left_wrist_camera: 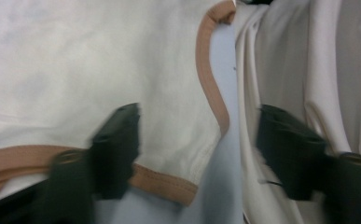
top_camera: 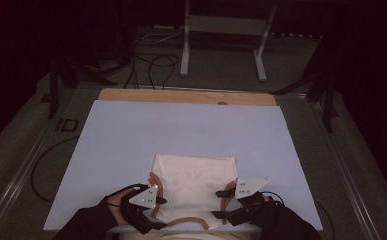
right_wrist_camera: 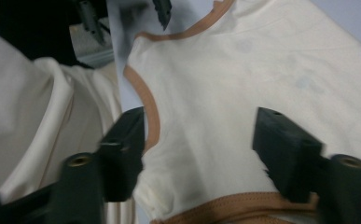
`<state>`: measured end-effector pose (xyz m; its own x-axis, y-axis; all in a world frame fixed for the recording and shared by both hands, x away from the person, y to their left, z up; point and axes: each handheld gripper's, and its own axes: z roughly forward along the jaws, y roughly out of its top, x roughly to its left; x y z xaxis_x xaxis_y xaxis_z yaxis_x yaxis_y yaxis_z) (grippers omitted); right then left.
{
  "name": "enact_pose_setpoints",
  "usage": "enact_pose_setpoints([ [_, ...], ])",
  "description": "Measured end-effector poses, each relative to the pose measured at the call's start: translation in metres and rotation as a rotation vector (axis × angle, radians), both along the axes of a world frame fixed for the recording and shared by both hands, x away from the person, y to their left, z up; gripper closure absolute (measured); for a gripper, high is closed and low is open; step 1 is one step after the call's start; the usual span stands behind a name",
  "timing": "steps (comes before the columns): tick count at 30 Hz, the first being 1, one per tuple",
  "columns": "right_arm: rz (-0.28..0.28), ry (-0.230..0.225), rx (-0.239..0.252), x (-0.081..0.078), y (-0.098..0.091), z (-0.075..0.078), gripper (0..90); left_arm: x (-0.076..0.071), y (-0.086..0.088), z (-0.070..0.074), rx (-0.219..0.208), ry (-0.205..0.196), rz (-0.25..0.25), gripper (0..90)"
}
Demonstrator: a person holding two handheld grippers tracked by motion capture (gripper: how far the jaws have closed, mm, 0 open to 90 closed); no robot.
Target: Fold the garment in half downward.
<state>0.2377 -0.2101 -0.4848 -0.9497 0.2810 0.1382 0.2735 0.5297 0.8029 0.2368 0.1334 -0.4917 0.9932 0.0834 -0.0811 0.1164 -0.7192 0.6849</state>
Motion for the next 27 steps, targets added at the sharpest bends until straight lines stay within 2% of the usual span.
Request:
enact_pose_setpoints([
  [1,-0.011,0.021,0.005,0.001,0.0,0.0,31.2,0.001,0.0,0.001,-0.006,0.006,-0.007,21.1],
  [2,-0.007,0.019,0.008,0.002,-0.001,-0.001,26.2,0.0,0.001,0.001,-0.011,0.005,-0.005,14.9],
  [4,-0.014,0.031,0.019,0.003,-0.002,0.0,21.4,0.002,0.001,0.002,-0.019,0.008,0.011,12.8],
  [5,-0.027,0.038,0.024,0.003,-0.002,0.0,20.2,0.002,0.001,0.002,-0.019,0.008,0.011,8.6],
  [8,-0.04,0.014,0.026,0.005,-0.004,0.0,16.2,0.005,0.001,0.004,-0.037,0.011,0.036,0.5],
  [10,-0.04,0.011,0.048,0.005,-0.005,0.001,14.1,0.008,0.002,0.007,-0.05,0.004,0.053,0.4],
  [14,-0.045,0.001,0.06,0.006,-0.006,0.002,13.7,0.011,0.003,0.01,-0.062,0.007,0.071,0.3],
  [16,-0.056,-0.01,0.048,0.008,-0.006,0.002,12.8,0.015,0.005,0.014,-0.101,-0.02,0.125,0.3],
  [17,-0.061,-0.011,0.046,0.009,-0.007,0.002,12.3,0.015,0.005,0.014,-0.101,-0.02,0.125,0.3],
  [18,-0.073,-0.007,0.047,0.009,-0.007,0.003,11.6,0.019,0.006,0.016,-0.112,-0.002,0.133,0.3],
  [25,-0.093,-0.02,0.077,0.011,-0.012,0.009,11.5,0.026,0.006,0.02,-0.099,-0.007,0.139,0.3],
  [27,-0.097,-0.037,0.078,0.012,-0.013,0.014,11.5,0.028,0.005,0.023,-0.097,-0.017,0.138,0.3],
])
